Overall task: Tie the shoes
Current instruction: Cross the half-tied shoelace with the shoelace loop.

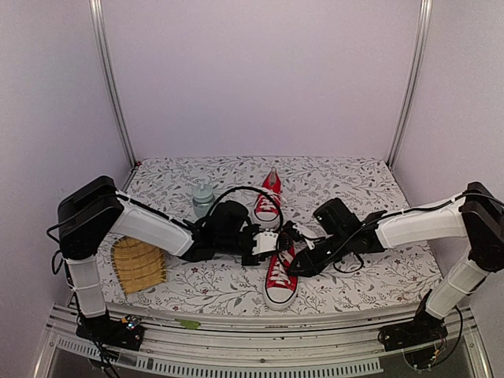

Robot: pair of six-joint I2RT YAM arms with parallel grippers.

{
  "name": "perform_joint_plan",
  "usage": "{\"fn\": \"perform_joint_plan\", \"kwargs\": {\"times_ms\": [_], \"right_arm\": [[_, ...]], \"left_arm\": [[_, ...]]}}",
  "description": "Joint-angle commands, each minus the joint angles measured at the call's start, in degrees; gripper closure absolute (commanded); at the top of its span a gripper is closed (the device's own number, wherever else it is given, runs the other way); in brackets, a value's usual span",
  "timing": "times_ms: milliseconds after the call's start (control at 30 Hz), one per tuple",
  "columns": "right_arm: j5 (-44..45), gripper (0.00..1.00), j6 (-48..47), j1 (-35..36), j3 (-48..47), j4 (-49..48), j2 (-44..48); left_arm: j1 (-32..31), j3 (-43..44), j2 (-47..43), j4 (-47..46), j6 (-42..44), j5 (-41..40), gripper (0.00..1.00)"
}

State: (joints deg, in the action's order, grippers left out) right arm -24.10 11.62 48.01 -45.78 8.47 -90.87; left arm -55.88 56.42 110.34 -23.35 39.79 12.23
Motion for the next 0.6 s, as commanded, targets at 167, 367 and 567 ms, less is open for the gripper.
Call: {"fn": "perform_joint_plan", "kwargs": {"times_ms": [167,367,567], "right_arm": [[5.12,0.73,0.7,0.34,-0.99,-0.98,-1.26],[2.09,0.75,-2.33,0.25,-0.36,-0.06,3.61],[4.83,0.74,-0.25,-0.15,2.73,2.26,5.8]], "left_arm": [[-0.68,-0.62,0.49,-2.4,-0.94,0.16,0.85],[-0.64,-0.61,0.35,-2.57,-0.86,0.04,0.85],[-0.71,-0.73,0.2,-2.51,-0.9,-0.04,0.84]]}}
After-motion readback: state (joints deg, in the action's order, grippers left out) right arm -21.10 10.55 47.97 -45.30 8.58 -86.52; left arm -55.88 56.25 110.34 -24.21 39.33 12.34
